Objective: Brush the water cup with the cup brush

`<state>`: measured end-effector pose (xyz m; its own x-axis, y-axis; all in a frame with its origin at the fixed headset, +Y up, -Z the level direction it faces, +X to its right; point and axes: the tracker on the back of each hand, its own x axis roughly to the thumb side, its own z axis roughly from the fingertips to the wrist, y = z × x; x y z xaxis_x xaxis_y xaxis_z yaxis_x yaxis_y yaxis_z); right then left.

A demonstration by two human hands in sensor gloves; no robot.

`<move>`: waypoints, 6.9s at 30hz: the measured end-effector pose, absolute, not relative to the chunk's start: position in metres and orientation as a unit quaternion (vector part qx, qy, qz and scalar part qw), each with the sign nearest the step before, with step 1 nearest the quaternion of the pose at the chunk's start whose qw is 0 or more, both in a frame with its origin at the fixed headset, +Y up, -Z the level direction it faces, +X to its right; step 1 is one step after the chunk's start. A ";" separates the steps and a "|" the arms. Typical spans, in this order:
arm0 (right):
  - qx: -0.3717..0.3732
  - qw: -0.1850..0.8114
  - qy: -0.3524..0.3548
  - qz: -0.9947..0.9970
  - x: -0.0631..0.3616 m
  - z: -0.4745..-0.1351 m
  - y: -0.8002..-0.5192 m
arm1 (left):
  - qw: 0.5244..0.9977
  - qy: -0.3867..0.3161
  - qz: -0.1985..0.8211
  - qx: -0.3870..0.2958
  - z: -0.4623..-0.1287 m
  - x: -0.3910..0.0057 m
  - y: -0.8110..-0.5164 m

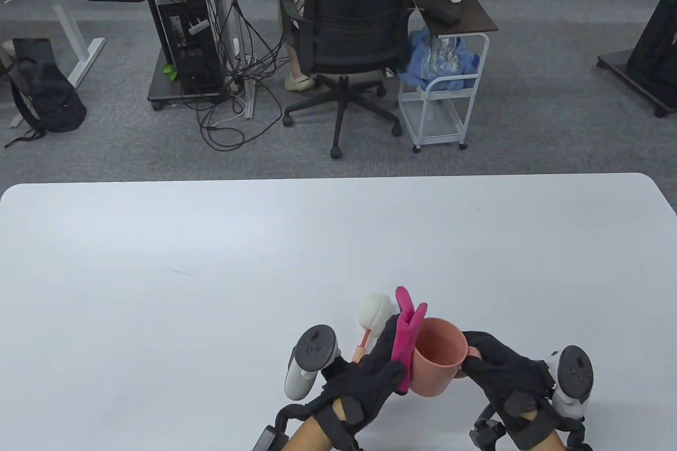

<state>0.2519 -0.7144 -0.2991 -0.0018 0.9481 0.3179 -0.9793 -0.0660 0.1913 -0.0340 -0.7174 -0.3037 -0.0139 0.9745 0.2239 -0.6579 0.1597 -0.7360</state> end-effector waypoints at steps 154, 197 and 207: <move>0.180 0.676 -0.014 0.714 0.254 -0.306 -0.721 | 0.507 -0.204 0.824 -0.148 -0.318 -0.077 -0.736; -0.025 0.481 0.077 0.873 0.300 -0.310 -0.740 | 0.800 -0.104 0.591 0.012 -0.335 -0.167 -0.704; 0.003 0.517 0.051 0.855 0.293 -0.305 -0.736 | 0.969 -0.107 0.206 -0.086 -0.354 -0.165 -0.742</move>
